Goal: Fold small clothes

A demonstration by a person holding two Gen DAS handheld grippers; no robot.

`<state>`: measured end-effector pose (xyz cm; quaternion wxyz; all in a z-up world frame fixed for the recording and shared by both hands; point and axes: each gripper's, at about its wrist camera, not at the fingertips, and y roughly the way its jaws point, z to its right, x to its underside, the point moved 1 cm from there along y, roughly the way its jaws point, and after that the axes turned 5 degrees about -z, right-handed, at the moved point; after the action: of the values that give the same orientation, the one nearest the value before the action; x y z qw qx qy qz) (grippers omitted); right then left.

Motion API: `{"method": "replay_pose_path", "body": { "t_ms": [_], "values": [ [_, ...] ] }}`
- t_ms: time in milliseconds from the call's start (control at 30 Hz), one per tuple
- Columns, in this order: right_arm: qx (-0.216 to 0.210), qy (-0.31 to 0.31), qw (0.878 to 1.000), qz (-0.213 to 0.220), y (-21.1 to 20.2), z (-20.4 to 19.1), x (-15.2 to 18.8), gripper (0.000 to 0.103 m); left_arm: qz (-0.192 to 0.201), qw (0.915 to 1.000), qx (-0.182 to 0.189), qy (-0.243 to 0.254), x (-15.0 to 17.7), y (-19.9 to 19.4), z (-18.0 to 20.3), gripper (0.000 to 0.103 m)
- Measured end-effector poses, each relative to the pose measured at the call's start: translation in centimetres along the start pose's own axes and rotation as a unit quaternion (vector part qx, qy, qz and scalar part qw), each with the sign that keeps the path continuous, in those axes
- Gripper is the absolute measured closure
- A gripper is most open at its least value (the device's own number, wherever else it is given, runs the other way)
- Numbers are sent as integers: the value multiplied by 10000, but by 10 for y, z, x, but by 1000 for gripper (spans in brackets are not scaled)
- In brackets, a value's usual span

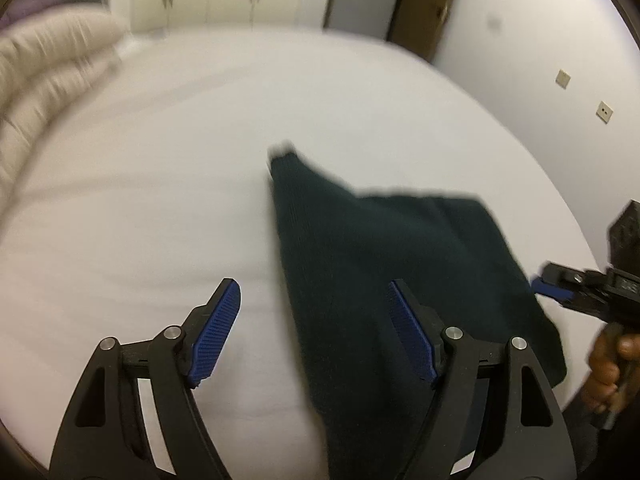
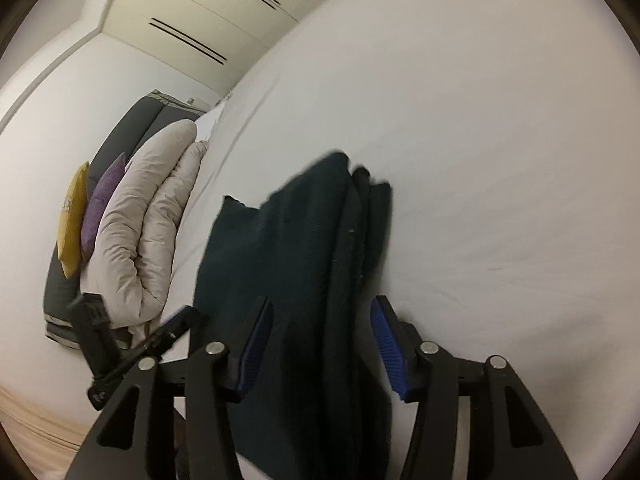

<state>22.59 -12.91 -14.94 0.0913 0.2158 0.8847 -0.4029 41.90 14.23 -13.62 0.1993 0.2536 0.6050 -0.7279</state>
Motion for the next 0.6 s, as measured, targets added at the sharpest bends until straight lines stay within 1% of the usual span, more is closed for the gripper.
{"method": "replay_pose_path", "body": {
  "t_ms": [33, 67, 100, 133, 167, 200, 233, 267, 300, 333, 367, 400, 433, 467, 500, 533, 567, 600],
  "values": [
    [28, -57, 9999, 98, -9, -4, 3, 42, 224, 9997, -110, 56, 3, -16, -15, 28],
    [119, -142, 9995, 249, -21, -10, 7, 38, 483, 9985, -225, 128, 2, -30, -10, 25],
    [181, -189, 9991, 338, -28, -13, 9, 37, 770, 9961, -369, 212, -1, -46, -2, 19],
    [275, -266, 9982, 470, -38, -19, 13, 34, 1112, 9915, -590, 312, 0, -65, 6, 14],
    [388, -370, 9967, 609, -47, -26, 17, 31, 1395, 9862, -794, 397, -3, -80, 14, 5],
    [494, -446, 9953, 704, -54, -31, 20, 29, 1668, 9800, -971, 480, -1, -94, 20, 0],
    [751, -595, 9914, 889, -65, -40, 25, 26, 1962, 9722, -1137, 575, 0, -111, 22, 0],
    [870, -687, 9887, 1005, -71, -46, 27, 24, 2357, 9597, -1371, 678, 3, -133, 23, 0],
    [992, -846, 9841, 1208, -83, -57, 31, 22, 2560, 9520, -1529, 692, 5, -146, 26, 0],
    [1052, -953, 9803, 1371, -92, -63, 34, 16, 2747, 9449, -1643, 689, 6, -160, 29, 0],
    [1121, -1057, 9751, 1595, -103, -71, 37, 7, 2973, 9379, -1653, 682, 10, -179, 30, 0],
    [1185, -1149, 9686, 1859, -116, -80, 41, 2, 3084, 9353, -1602, 659, 13, -190, 30, 0],
    [1216, -1247, 9603, 2178, -130, -89, 46, 0, 3119, 9347, -1600, 586, 14, -199, 32, 0],
    [1225, -1344, 9528, 2430, -142, -97, 50, 0, 2975, 9395, -1637, 456, 15, -208, 34, 0],
    [1255, -1441, 9461, 2616, -152, -104, 54, 0, 2855, 9447, -1554, 442, 14, -212, 35, 0],
    [1304, -1542, 9400, 2751, -163, -112, 56, 0, 2744, 9507, -1376, 451, 13, -215, 36, 0],
    [1349, -1636, 9358, 2817, -171, -118, 58, 0, 2639, 9550, -1289, 414, 13, -218, 36, 0],
    [1355, -1735, 9320, 2879, -178, -124, 60, 0, 2616, 9560, -1277, 373, 14, -222, 36, 0]
  ]
}}
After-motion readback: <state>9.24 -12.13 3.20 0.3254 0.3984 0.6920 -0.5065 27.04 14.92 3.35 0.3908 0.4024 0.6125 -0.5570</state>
